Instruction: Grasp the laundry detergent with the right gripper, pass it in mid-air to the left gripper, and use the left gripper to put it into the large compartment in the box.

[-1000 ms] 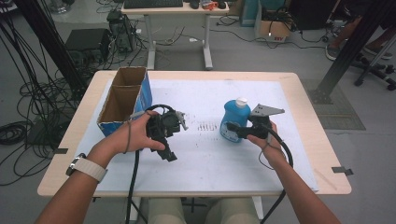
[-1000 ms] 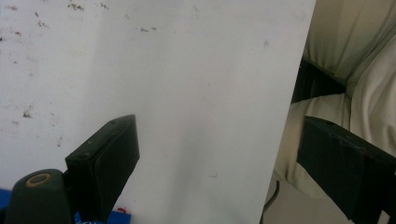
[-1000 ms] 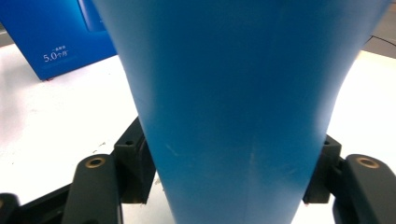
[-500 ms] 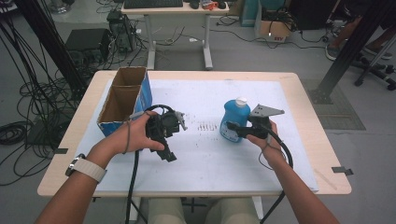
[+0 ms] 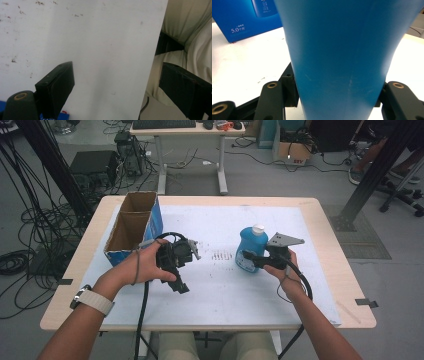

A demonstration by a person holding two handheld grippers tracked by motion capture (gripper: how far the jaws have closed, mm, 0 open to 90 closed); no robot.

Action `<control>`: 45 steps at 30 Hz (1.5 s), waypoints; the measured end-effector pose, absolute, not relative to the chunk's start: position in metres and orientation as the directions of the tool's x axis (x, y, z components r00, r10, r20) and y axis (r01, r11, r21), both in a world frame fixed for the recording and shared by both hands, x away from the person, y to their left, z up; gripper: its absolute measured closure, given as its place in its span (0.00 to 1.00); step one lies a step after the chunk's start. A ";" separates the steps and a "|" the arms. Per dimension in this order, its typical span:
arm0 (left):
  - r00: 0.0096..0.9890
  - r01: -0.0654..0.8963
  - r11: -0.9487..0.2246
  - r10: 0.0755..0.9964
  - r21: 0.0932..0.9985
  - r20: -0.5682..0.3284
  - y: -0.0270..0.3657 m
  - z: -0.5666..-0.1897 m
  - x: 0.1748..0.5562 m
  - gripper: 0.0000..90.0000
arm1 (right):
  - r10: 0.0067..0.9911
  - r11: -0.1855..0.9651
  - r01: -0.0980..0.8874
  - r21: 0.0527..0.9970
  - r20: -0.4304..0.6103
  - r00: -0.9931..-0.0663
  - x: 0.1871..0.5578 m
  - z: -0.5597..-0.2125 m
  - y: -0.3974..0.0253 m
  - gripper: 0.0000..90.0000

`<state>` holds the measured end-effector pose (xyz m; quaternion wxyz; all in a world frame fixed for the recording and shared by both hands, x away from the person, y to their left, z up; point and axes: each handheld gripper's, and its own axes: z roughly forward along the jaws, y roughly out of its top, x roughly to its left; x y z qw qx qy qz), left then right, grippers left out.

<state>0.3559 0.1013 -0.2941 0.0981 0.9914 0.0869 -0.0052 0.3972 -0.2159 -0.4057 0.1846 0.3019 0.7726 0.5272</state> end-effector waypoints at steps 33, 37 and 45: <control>0.984 0.180 -0.965 0.179 0.192 -0.023 0.102 -0.292 0.356 0.15 | 0.659 0.260 0.275 0.926 0.038 -0.752 0.397 -0.406 -0.216 0.48; 0.983 0.181 -0.964 0.180 0.195 -0.023 0.102 -0.292 0.356 0.15 | 0.659 0.260 0.275 0.926 0.038 -0.751 0.397 -0.406 -0.216 0.48; 0.983 0.181 -0.964 0.180 0.195 -0.023 0.102 -0.292 0.356 0.15 | 0.659 0.260 0.277 0.925 0.040 -0.751 0.397 -0.405 -0.216 0.48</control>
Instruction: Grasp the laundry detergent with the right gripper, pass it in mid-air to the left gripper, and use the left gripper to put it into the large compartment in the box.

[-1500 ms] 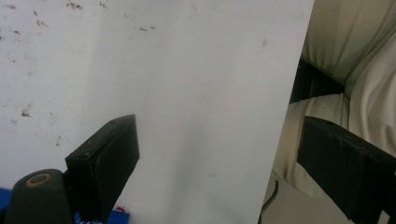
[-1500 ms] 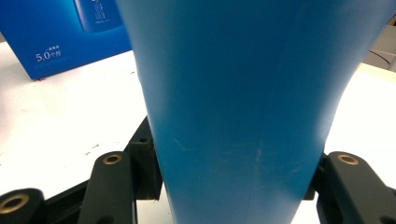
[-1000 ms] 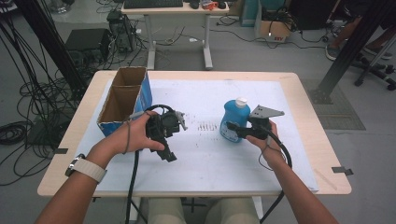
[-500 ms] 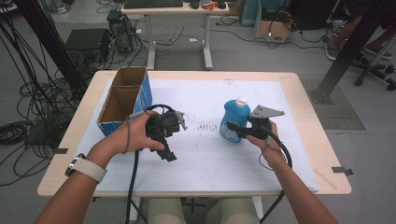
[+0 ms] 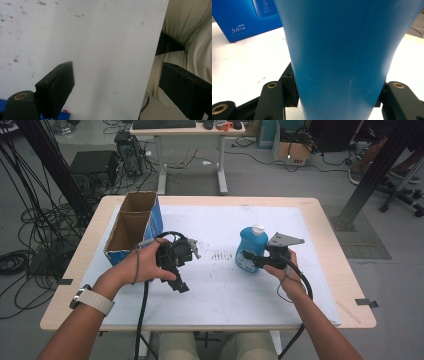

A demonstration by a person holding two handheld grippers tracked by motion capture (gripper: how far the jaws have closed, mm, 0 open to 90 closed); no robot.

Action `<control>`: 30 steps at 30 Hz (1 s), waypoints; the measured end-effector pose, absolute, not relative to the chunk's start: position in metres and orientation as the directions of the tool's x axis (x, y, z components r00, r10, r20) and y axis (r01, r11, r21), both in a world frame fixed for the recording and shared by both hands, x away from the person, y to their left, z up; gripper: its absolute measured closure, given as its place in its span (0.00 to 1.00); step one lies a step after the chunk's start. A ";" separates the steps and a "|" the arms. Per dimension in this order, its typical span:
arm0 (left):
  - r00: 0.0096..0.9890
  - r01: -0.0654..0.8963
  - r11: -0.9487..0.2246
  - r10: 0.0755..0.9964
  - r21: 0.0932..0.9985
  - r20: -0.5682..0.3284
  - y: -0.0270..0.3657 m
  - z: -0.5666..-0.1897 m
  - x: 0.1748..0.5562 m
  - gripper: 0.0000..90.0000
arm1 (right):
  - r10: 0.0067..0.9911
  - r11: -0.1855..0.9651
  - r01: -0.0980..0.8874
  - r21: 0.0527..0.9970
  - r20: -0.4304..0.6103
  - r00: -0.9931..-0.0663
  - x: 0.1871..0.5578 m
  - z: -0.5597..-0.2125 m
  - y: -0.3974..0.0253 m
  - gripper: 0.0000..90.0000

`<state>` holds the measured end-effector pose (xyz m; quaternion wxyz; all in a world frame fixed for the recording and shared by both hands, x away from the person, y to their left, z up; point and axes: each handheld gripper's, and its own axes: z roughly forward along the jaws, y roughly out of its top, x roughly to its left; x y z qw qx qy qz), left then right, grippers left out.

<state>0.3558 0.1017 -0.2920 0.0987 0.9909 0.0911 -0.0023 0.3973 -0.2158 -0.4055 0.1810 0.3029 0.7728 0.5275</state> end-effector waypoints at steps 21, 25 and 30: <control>0.983 0.185 -0.963 0.184 0.196 -0.020 0.103 -0.289 0.356 0.15 | 0.655 0.256 0.267 0.929 0.037 -0.755 0.398 -0.406 -0.216 0.48; 0.982 0.188 -0.962 0.187 0.199 -0.021 0.104 -0.289 0.356 0.15 | 0.655 0.255 0.266 0.929 0.036 -0.755 0.398 -0.406 -0.216 0.48; 0.982 0.189 -0.961 0.189 0.201 -0.022 0.104 -0.289 0.356 0.15 | 0.656 0.263 0.266 0.927 0.030 -0.754 0.398 -0.406 -0.216 0.48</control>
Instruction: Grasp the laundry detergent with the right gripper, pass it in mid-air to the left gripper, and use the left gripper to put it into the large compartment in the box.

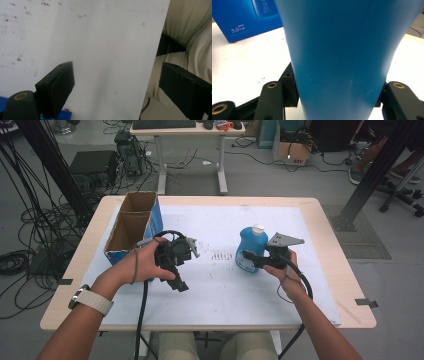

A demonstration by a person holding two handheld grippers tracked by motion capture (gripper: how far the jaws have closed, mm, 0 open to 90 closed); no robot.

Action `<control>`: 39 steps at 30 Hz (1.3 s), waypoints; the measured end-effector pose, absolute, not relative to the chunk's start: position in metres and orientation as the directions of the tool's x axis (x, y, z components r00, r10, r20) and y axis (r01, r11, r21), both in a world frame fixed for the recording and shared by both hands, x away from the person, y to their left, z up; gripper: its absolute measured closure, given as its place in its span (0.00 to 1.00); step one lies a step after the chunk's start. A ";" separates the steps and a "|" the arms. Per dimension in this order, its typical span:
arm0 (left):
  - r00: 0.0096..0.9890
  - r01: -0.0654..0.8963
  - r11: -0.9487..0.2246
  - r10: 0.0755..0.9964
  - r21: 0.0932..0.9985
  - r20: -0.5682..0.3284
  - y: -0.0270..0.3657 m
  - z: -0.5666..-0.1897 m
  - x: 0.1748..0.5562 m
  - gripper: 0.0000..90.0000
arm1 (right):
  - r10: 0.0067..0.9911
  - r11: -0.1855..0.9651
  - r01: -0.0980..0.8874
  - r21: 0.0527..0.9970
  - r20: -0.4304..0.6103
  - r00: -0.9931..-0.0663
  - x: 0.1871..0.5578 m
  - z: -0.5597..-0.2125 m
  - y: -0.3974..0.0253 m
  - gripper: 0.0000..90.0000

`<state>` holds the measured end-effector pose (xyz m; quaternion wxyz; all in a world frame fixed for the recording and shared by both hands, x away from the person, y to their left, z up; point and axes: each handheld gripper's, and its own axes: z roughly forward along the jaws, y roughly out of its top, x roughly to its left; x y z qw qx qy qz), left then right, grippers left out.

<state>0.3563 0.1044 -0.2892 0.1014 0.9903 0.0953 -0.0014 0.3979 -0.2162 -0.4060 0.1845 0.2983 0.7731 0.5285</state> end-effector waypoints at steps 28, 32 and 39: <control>0.982 0.186 -0.962 0.186 0.200 -0.017 0.103 -0.288 0.356 0.15 | 0.656 0.261 0.272 0.926 0.037 -0.754 0.399 -0.406 -0.216 0.48; 0.982 0.185 -0.962 0.186 0.202 -0.014 0.103 -0.288 0.356 0.15 | 0.658 0.253 0.277 0.927 0.045 -0.751 0.398 -0.406 -0.216 0.48; 0.982 0.187 -0.962 0.187 0.201 -0.017 0.103 -0.288 0.356 0.15 | 0.658 0.254 0.277 0.927 0.044 -0.752 0.398 -0.406 -0.216 0.48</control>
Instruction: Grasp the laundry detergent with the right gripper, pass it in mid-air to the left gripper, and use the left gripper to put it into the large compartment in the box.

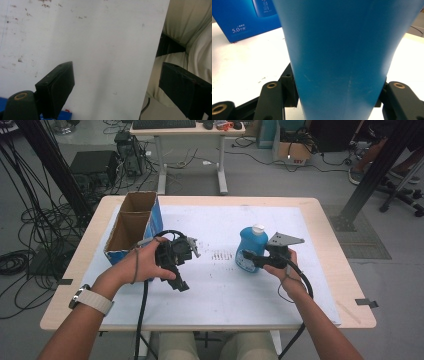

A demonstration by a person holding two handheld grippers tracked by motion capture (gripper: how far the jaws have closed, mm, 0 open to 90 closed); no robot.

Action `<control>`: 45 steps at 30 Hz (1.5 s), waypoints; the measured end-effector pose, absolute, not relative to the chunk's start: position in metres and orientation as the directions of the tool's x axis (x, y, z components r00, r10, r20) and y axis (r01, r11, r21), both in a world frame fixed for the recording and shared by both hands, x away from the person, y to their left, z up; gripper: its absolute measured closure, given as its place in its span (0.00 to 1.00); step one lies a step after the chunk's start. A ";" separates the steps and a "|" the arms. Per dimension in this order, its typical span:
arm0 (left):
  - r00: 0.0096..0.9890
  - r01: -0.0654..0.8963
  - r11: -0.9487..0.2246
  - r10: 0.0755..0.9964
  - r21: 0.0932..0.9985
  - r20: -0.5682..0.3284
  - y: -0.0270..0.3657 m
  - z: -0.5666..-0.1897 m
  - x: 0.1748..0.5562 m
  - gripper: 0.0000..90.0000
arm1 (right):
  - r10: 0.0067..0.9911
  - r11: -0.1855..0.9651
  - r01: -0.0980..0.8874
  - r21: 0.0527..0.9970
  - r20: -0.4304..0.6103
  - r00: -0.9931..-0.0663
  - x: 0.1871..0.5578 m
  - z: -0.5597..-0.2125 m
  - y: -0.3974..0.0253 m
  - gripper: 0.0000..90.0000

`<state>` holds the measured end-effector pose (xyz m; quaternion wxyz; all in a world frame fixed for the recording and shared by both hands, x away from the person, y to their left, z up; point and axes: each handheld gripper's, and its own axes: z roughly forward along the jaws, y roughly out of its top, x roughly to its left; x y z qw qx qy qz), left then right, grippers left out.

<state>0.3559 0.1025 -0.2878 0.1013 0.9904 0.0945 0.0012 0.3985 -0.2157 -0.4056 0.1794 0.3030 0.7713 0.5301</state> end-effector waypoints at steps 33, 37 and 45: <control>0.982 0.187 -0.960 0.189 0.206 -0.012 0.103 -0.287 0.356 0.15 | 0.656 0.258 0.280 0.925 0.045 -0.753 0.399 -0.406 -0.216 0.47; 0.982 0.188 -0.960 0.189 0.208 -0.012 0.104 -0.287 0.356 0.15 | 0.656 0.258 0.280 0.925 0.045 -0.753 0.399 -0.406 -0.216 0.47; 0.982 0.187 -0.960 0.189 0.208 -0.012 0.104 -0.287 0.356 0.15 | 0.661 0.254 0.290 0.923 0.054 -0.749 0.398 -0.405 -0.216 0.47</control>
